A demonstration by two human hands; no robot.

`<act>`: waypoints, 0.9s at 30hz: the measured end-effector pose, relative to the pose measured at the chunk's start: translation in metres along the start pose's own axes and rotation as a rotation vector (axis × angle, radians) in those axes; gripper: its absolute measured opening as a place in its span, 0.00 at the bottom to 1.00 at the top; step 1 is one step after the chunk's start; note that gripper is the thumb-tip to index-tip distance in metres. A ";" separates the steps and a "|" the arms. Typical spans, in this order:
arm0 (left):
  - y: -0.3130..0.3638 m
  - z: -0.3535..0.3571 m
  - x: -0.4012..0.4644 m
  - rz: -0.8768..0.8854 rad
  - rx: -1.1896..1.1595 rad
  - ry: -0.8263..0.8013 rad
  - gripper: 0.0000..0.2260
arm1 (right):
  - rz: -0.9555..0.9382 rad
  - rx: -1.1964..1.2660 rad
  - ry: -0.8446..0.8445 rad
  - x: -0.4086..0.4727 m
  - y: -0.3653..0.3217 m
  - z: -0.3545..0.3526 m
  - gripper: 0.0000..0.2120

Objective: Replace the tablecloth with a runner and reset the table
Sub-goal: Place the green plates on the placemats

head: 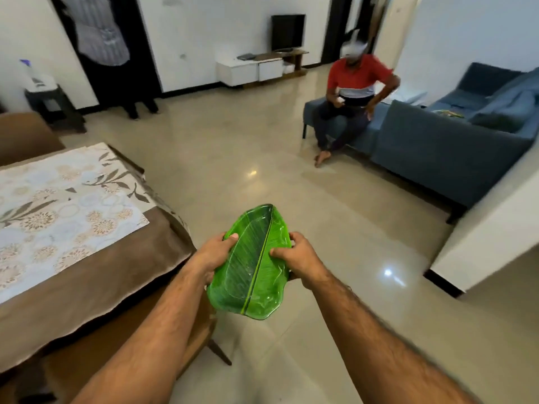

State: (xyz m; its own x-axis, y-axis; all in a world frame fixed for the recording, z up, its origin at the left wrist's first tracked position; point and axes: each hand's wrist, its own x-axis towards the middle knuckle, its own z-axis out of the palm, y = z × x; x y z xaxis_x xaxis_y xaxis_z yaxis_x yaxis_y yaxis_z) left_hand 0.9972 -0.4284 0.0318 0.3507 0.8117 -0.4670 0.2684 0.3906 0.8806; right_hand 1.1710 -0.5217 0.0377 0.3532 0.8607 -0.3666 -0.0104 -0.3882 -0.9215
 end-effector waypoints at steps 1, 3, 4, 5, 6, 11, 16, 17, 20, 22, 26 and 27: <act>0.007 0.001 0.008 0.006 0.022 -0.011 0.12 | -0.009 -0.011 -0.025 0.016 -0.008 -0.005 0.17; 0.021 0.002 0.025 0.016 0.047 -0.024 0.10 | -0.048 -0.053 -0.037 0.058 -0.024 -0.013 0.16; 0.028 0.000 0.037 0.022 0.061 -0.031 0.09 | -0.075 -0.074 -0.038 0.082 -0.033 -0.014 0.16; 0.034 -0.002 0.048 0.020 0.063 -0.045 0.09 | -0.097 -0.097 -0.043 0.105 -0.042 -0.014 0.17; 0.039 -0.006 0.057 0.007 0.058 -0.066 0.09 | -0.122 -0.116 -0.057 0.124 -0.049 -0.013 0.19; 0.069 -0.033 0.125 -0.077 0.065 -0.149 0.09 | -0.199 -0.249 -0.309 0.224 -0.088 0.002 0.16; 0.121 -0.069 0.175 -0.155 0.189 -0.189 0.11 | -0.175 -0.423 -0.682 0.304 -0.136 0.025 0.05; 0.128 -0.078 0.185 -0.186 0.218 -0.179 0.12 | -0.179 -0.467 -0.729 0.319 -0.147 0.033 0.05; 0.142 -0.105 0.210 -0.220 0.260 -0.122 0.14 | -0.195 -0.551 -0.863 0.354 -0.175 0.067 0.10; 0.146 -0.126 0.222 -0.191 0.273 -0.048 0.16 | -0.218 -0.556 -0.926 0.377 -0.189 0.093 0.06; 0.139 -0.172 0.229 -0.083 0.443 0.404 0.15 | -0.280 -0.533 -0.958 0.425 -0.204 0.143 0.08; 0.135 -0.185 0.230 -0.071 0.435 0.543 0.14 | -0.291 -0.519 -0.948 0.439 -0.207 0.157 0.08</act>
State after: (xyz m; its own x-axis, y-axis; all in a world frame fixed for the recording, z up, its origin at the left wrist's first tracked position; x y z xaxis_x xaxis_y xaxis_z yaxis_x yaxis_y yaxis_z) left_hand 0.9486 -0.1086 0.0578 -0.1483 0.9372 -0.3156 0.6490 0.3330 0.6841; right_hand 1.1810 -0.0119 0.0470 -0.5792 0.7584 -0.2990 0.4260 -0.0312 -0.9042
